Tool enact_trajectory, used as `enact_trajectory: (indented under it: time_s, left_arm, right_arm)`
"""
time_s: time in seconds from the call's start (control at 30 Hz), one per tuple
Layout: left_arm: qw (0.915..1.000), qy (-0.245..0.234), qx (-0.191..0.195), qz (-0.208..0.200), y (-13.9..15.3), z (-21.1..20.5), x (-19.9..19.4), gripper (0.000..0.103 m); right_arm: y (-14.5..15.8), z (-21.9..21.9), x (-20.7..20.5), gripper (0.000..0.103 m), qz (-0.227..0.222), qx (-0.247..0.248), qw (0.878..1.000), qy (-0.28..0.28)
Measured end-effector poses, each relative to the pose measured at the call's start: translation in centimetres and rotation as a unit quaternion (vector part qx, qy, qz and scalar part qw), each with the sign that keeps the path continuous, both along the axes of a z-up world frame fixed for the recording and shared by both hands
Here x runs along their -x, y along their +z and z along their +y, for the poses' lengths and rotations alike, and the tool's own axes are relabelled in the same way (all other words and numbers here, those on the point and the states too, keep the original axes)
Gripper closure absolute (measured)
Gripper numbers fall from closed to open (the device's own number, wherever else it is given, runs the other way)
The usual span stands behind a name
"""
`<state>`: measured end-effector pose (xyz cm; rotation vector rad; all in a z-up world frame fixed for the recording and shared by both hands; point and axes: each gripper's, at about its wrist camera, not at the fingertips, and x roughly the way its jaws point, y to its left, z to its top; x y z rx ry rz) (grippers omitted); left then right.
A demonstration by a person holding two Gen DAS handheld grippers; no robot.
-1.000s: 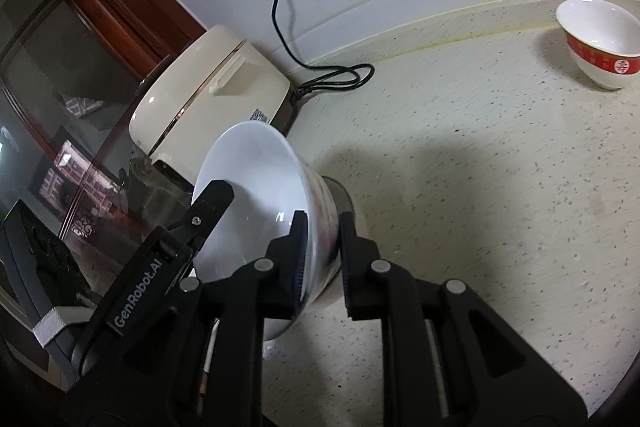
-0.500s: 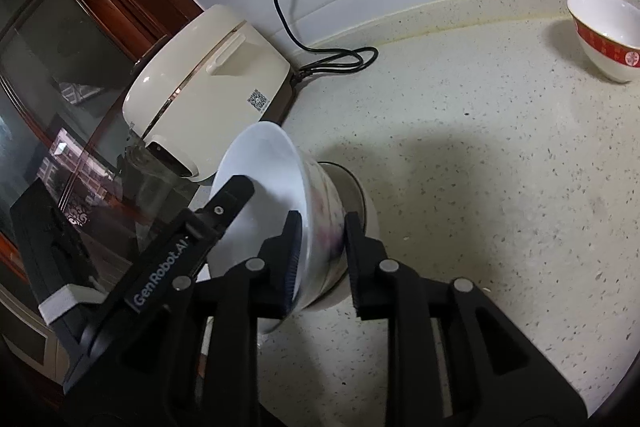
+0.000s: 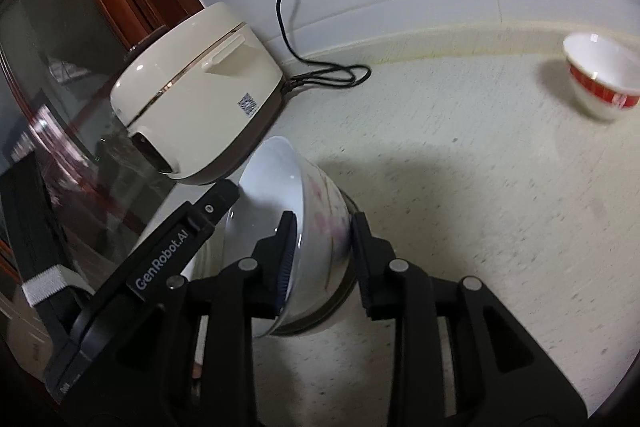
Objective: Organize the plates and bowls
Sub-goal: 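Open both tools to release the plain white bowl, then move both tools to the white bowl with the red band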
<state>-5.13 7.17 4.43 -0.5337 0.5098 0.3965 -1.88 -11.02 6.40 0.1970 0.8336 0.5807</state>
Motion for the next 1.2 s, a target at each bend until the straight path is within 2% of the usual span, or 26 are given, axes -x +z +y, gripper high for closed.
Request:
enact_trajectory:
  time_s: [0.03, 0.1, 0.2, 0.33, 0.5, 0.7, 0.83, 0.93, 1.03, 1.13, 1.2]
  left_arm:
    - [1.0, 0.0, 0.0, 0.003, -0.1, 0.0, -0.1, 0.068]
    - [1.0, -0.001, 0.002, 0.002, -0.1, 0.1, -0.1, 0.067]
    - [1.0, -0.004, -0.001, -0.006, 0.0, -0.1, 0.0, 0.066]
    - [0.9998, -0.006, -0.014, -0.016, 0.4, -0.8, 0.3, 0.064]
    - [0.9997, 0.007, 0.005, -0.021, 0.3, -0.2, 0.7, 0.039]
    - [0.9992, 0.017, -0.01, -0.035, 0.9, -0.7, 1.2, 0.023]
    - [0.9966, 0.01, -0.042, -0.07, 2.0, -2.1, 1.8, 0.019]
    - [0.9922, -0.012, -0.075, -0.099, 3.4, -4.2, 1.8, 0.015]
    - [0.9835, -0.062, -0.116, -0.124, 5.4, -7.7, 1.4, 0.001]
    - [0.9743, -0.113, -0.152, -0.122, 7.3, -11.3, 0.3, 0.0]
    - [0.9696, -0.153, -0.158, -0.107, 8.2, -13.3, -1.1, 0.0]
  right_arm:
    - [0.5, -0.2, 0.2, 0.06, -0.024, 0.016, 1.0, -0.012]
    - [1.0, -0.5, 0.4, 0.056, -0.043, 0.022, 0.999, -0.015]
    - [1.2, -1.4, 0.0, 0.045, -0.029, -0.015, 0.999, -0.01]
    - [1.0, -2.0, -0.3, 0.044, -0.017, -0.026, 0.999, -0.015]
    - [0.6, -2.1, -0.5, 0.039, 0.004, -0.047, 0.999, -0.013]
    - [0.1, -3.1, -1.1, 0.028, 0.024, -0.069, 0.997, -0.03]
    - [-0.2, -5.0, -2.0, 0.026, 0.044, -0.092, 0.993, -0.056]
    - [-0.1, -7.2, -2.5, 0.023, 0.049, -0.11, 0.989, -0.09]
    - [0.0, -9.9, -3.1, 0.021, 0.047, -0.12, 0.982, -0.139]
    - [-0.2, -13.8, -3.6, 0.02, 0.052, -0.14, 0.967, -0.205]
    - [-0.5, -16.0, -3.7, 0.019, 0.054, -0.149, 0.957, -0.243]
